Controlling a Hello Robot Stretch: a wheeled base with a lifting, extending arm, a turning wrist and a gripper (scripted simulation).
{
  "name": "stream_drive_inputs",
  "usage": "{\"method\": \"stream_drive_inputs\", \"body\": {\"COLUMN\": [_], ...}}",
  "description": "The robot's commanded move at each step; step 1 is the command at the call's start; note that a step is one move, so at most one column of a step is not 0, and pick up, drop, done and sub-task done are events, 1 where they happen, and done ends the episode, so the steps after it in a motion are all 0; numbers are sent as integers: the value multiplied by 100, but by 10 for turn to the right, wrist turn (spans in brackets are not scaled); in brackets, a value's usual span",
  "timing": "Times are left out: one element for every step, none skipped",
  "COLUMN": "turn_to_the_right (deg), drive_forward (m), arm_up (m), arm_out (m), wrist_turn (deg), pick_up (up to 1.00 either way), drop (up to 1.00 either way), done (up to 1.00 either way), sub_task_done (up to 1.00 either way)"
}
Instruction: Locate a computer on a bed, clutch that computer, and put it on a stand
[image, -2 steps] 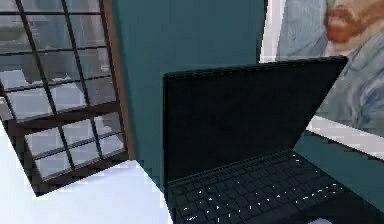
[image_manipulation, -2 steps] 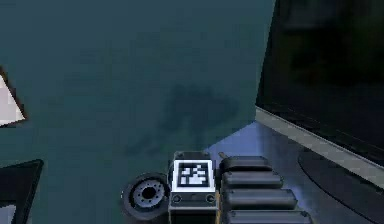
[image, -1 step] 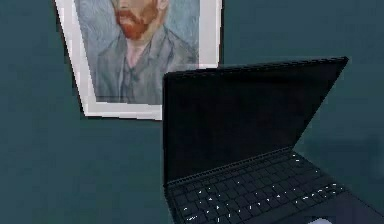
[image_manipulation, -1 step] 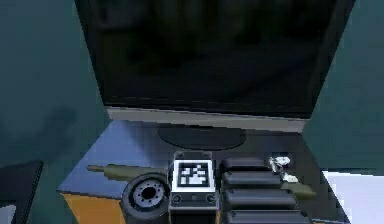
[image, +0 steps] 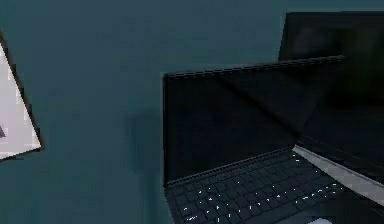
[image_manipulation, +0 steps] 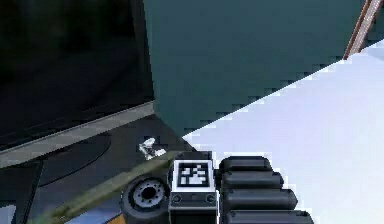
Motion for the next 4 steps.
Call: {"method": "stream_drive_inputs", "body": {"turn_to_the_right": [30, -450, -270, 450], "drive_forward": [0, 0, 0, 0], "arm_up": [0, 0, 0, 0], "arm_out": [0, 0, 0, 0], "wrist_turn": [0, 0, 0, 0], "pick_up": [0, 0, 0, 0], "drop": [0, 0, 0, 0], "done": [0, 0, 0, 0], "sub_task_done": [0, 0, 0, 0]}}
